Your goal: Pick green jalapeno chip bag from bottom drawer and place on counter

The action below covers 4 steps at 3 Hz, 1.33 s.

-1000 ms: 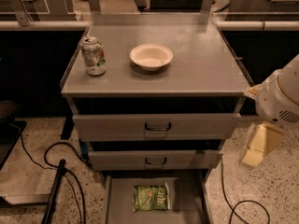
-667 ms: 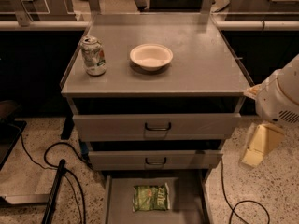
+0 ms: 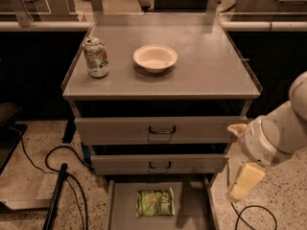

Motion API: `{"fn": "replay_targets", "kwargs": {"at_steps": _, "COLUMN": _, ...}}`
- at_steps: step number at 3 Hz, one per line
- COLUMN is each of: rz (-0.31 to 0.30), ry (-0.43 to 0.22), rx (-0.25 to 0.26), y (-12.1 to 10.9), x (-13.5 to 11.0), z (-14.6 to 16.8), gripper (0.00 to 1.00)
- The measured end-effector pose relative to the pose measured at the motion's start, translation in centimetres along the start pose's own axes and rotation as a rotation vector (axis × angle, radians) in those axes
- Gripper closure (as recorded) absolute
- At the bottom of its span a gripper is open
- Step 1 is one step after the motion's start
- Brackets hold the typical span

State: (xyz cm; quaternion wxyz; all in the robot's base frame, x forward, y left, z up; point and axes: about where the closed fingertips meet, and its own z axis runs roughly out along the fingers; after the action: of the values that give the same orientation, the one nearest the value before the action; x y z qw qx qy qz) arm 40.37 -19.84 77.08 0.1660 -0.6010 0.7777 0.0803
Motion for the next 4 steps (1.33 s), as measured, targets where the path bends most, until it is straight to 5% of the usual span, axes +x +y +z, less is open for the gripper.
{"fn": "replay_targets", "kwargs": {"at_steps": 1, "rz": 0.006, "ry": -0.044, "rx": -0.110, "y": 1.3, "x": 1.1, "z": 6.2, "gripper": 0.00}}
{"fn": "replay_targets", "kwargs": {"at_steps": 2, "rz": 0.006, "ry": -0.044, "rx": -0.110, "y": 1.3, "x": 1.1, "z": 6.2, "gripper": 0.00}}
{"fn": "replay_targets", "kwargs": {"at_steps": 4, "rz": 0.073, "ry": -0.069, "rx": -0.182, "y": 3.9, "x": 3.3, "z": 15.1, "gripper": 0.00}}
